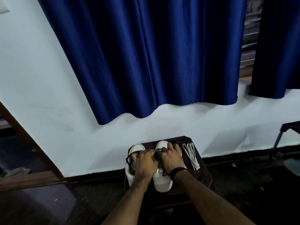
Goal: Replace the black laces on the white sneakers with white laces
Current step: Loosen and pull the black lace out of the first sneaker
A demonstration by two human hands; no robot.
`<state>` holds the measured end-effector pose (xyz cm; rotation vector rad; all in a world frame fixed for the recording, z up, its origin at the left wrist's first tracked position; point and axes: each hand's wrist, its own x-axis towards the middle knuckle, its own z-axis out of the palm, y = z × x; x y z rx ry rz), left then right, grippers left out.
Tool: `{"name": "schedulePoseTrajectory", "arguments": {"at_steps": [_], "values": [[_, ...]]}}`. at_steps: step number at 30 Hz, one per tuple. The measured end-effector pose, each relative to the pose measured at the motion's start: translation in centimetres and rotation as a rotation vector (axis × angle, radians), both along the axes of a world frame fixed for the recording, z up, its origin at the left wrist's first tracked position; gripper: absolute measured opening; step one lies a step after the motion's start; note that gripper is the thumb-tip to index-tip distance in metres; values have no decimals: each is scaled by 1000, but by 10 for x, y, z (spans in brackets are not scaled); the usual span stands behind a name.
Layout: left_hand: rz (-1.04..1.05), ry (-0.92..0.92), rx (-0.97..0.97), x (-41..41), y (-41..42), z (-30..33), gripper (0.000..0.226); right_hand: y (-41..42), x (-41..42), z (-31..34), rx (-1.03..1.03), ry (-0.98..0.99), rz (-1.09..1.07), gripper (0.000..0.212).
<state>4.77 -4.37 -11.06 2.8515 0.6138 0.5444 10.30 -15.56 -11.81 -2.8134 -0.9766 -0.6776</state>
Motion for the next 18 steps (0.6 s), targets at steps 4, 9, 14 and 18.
{"name": "schedulePoseTrajectory", "arguments": {"at_steps": [4, 9, 14, 18], "values": [[1, -7, 15, -1, -5, -1, 17, 4, 12, 11, -108, 62, 37, 10], [37, -13, 51, -3, -4, -3, 11, 0, 19, 19, 216, 224, -168, 9], [87, 24, 128, -5, -10, -3, 11, -16, 31, 31, 382, 438, -390, 26], [96, 18, 133, -5, -10, -5, 11, -4, 33, 28, 14, 185, 46, 44]]}}
